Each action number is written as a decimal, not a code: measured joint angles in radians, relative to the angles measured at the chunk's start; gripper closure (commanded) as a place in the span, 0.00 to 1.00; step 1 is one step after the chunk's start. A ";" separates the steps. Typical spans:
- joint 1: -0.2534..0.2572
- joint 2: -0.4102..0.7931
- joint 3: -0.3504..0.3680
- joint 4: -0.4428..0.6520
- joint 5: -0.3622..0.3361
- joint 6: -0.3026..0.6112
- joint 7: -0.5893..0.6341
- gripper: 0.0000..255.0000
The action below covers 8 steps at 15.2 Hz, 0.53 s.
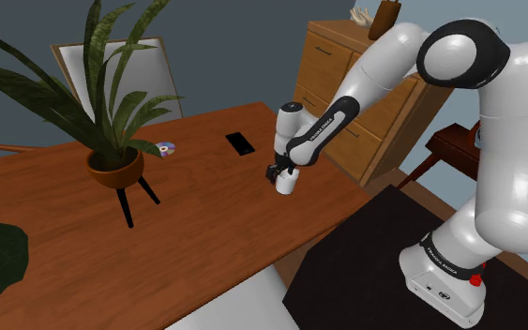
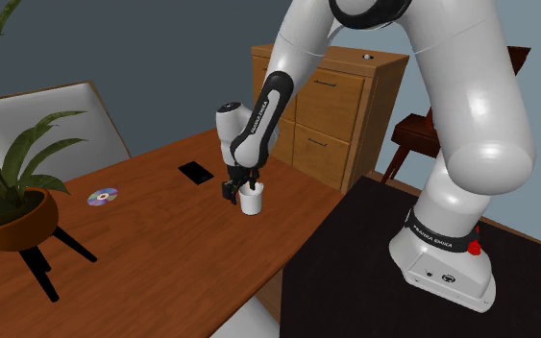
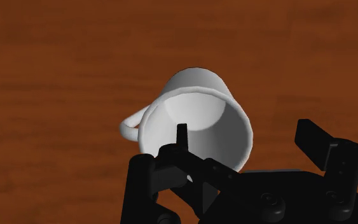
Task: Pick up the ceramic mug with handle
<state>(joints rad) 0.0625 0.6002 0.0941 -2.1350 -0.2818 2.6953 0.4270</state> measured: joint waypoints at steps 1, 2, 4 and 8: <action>0.002 0.016 -0.003 0.008 -0.003 0.008 0.002 0.00; 0.004 0.030 -0.007 0.013 -0.006 0.017 0.004 0.00; 0.008 0.045 -0.011 0.018 -0.009 0.027 0.008 1.00; 0.010 0.049 -0.011 0.020 -0.010 0.029 0.010 1.00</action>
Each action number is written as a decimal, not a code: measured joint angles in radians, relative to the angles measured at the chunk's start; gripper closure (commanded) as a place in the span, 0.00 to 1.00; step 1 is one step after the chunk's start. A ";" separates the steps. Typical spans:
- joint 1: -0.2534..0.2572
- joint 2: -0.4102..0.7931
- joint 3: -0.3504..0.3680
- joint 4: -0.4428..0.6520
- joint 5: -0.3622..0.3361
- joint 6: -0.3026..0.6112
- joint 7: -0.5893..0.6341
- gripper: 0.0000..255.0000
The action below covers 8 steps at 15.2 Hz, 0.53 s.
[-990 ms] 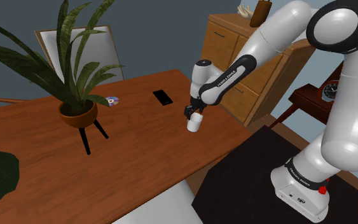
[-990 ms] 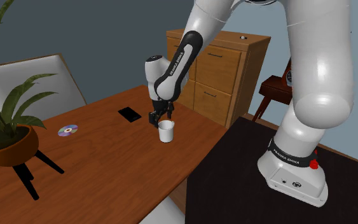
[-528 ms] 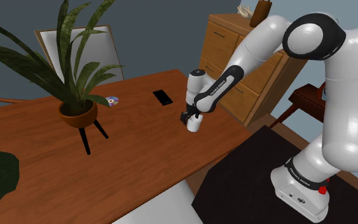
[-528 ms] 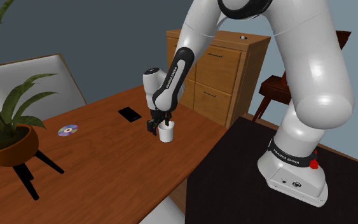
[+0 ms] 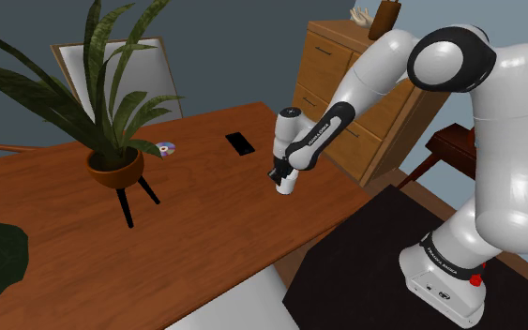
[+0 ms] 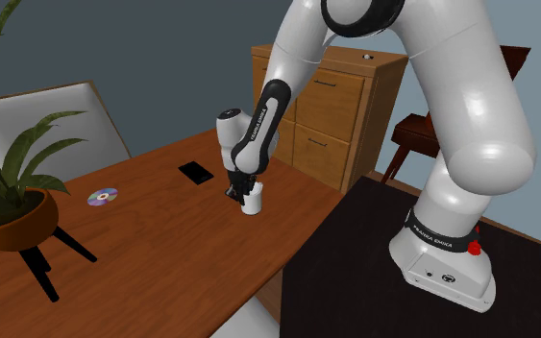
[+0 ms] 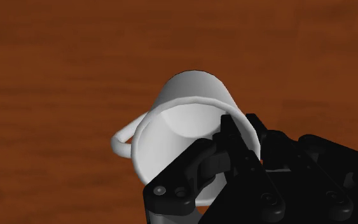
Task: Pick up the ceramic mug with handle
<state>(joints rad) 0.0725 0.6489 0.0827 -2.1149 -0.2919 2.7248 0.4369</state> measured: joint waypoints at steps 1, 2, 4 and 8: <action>0.000 0.000 0.000 0.000 0.000 0.000 0.000 1.00; 0.000 0.000 0.000 0.000 0.000 0.000 0.000 1.00; 0.001 0.000 0.000 0.000 0.000 0.000 0.001 1.00; -0.004 -0.016 0.003 -0.007 0.003 -0.009 -0.004 1.00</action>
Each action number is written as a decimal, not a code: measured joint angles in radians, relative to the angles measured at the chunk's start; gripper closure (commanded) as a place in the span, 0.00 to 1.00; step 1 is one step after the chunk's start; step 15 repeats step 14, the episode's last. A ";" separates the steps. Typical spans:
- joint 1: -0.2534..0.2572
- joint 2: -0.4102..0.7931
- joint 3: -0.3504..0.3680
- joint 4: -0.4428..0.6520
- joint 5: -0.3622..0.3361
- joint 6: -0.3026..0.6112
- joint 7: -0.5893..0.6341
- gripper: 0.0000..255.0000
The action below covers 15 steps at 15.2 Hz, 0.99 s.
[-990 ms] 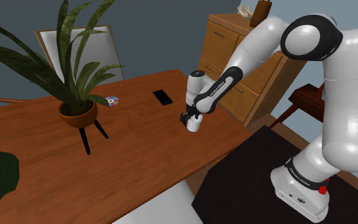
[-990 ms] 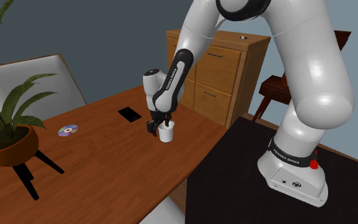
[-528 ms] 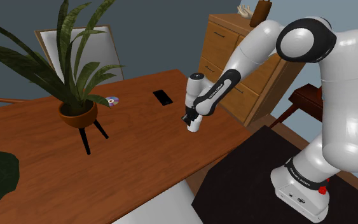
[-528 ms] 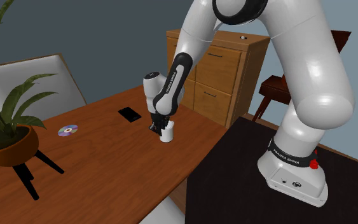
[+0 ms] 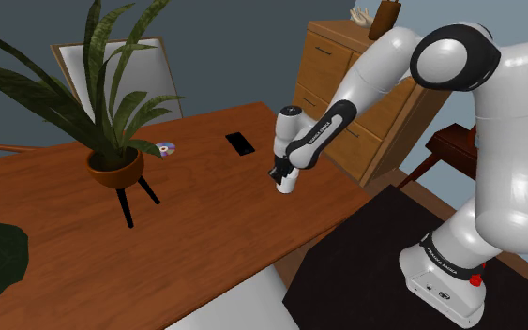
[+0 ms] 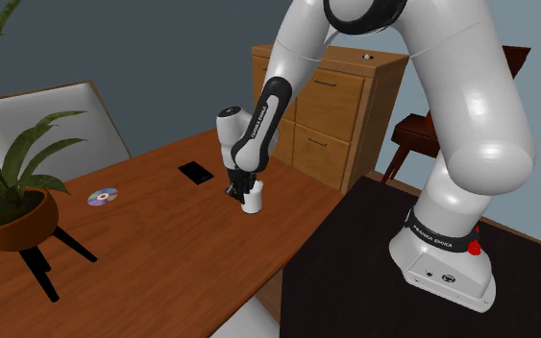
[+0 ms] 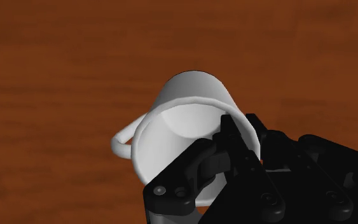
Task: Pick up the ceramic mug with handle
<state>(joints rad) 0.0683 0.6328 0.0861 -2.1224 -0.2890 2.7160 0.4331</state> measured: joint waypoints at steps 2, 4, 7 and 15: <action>-0.003 -0.023 0.006 -0.008 0.005 -0.015 -0.003 1.00; -0.008 -0.047 0.012 -0.016 0.011 -0.031 -0.009 1.00; -0.018 -0.089 0.023 -0.032 0.021 -0.058 -0.019 1.00; -0.033 -0.172 0.045 -0.048 0.047 -0.124 -0.042 1.00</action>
